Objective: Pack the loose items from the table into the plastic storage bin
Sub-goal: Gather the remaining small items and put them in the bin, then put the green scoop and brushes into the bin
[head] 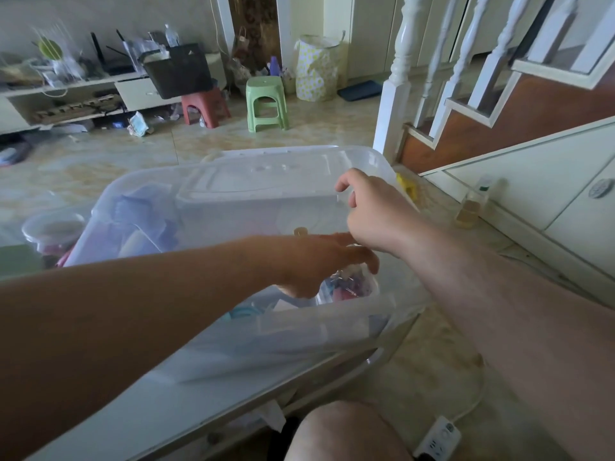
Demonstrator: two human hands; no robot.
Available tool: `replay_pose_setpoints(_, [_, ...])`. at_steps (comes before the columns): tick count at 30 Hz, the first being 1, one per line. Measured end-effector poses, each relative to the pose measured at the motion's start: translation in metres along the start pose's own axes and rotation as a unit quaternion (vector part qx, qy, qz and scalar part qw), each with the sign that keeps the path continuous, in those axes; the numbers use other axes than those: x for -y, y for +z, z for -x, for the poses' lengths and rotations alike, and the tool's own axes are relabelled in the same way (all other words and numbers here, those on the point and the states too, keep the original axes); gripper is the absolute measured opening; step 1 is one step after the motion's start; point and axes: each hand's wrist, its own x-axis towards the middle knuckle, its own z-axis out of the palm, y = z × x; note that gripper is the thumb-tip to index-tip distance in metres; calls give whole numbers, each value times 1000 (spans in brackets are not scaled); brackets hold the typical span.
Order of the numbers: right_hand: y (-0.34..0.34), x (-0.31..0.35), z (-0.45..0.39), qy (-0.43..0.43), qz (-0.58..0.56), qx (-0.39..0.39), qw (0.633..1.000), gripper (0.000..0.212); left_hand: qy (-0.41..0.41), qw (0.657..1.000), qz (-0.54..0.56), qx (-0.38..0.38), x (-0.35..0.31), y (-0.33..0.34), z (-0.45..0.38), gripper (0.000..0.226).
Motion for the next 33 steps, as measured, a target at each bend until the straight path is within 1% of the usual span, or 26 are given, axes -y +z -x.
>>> replay_pose_setpoints(1, [0,0,0,3,3,9,1000,54,-11,999,36,-4,-1,-2,1,95])
replay_pose_setpoints(3, [0,1,1,13,13,32,999,54,-53,987,153,-4,-1,-6,2,80])
replay_pose_setpoints(4, [1,1,2,19,20,45,999,55,-69,975,210,12,-1,-7,2,70])
replay_pose_setpoints(5, [1,2,3,25,31,61,997,58,-74,968,237,27,-2,-7,1,60])
replay_pose_setpoints(6, [1,3,4,31,43,80,995,63,-74,970,229,29,-2,-6,0,55])
replay_pose_setpoints(7, [1,3,4,35,52,97,993,70,-73,977,200,23,-3,-5,-1,57])
replay_pose_setpoints(8, [1,4,4,38,55,108,992,74,-72,983,168,12,-4,-3,-1,66])
replay_pose_setpoints(10, [1,3,3,33,59,105,992,70,-94,988,125,-10,0,4,-2,90])
replay_pose_setpoints(11, [1,2,3,29,66,103,992,67,-111,988,107,-19,5,7,-1,99])
replay_pose_setpoints(12, [1,2,3,26,78,105,991,65,-129,987,89,-18,10,9,2,102])
replay_pose_setpoints(15, [4,2,3,8,126,130,984,62,-163,985,47,-1,21,3,28,88])
replay_pose_setpoints(17, [9,3,4,-13,157,159,975,59,-159,987,34,0,25,-6,58,79])
replay_pose_setpoints(18, [12,4,5,-25,174,177,968,53,-156,987,31,-8,29,-11,77,75])
replay_pose_setpoints(20, [17,8,10,-42,190,211,958,35,-164,985,28,-52,42,-20,122,66])
replay_pose_setpoints(21, [17,11,12,-50,197,222,954,29,-172,980,23,-94,51,-23,149,59])
replay_pose_setpoints(22, [14,16,15,-60,213,225,949,28,-180,973,21,-144,61,-26,177,51])
replay_pose_setpoints(24, [3,34,16,-79,257,207,941,39,-214,942,39,-254,87,-26,238,38])
replay_pose_setpoints(25, [-3,48,16,-86,258,188,944,43,-239,920,51,-308,103,-22,269,34])
replay_pose_setpoints(26, [-8,66,15,-96,244,168,950,43,-270,895,56,-351,121,-15,298,31])
replay_pose_setpoints(27, [-11,87,16,-117,223,149,956,40,-313,871,57,-375,139,-5,325,29])
replay_pose_setpoints(28, [-10,111,17,-145,207,129,959,38,-364,850,59,-377,158,9,350,29])
replay_pose_setpoints(30, [5,163,20,-215,179,93,956,36,-462,810,80,-353,190,45,387,31])
replay_pose_setpoints(32, [37,223,23,-282,151,78,944,38,-522,778,105,-335,215,84,407,37])
replay_pose_setpoints(33, [57,253,23,-309,141,77,937,38,-538,769,119,-324,224,101,411,43])
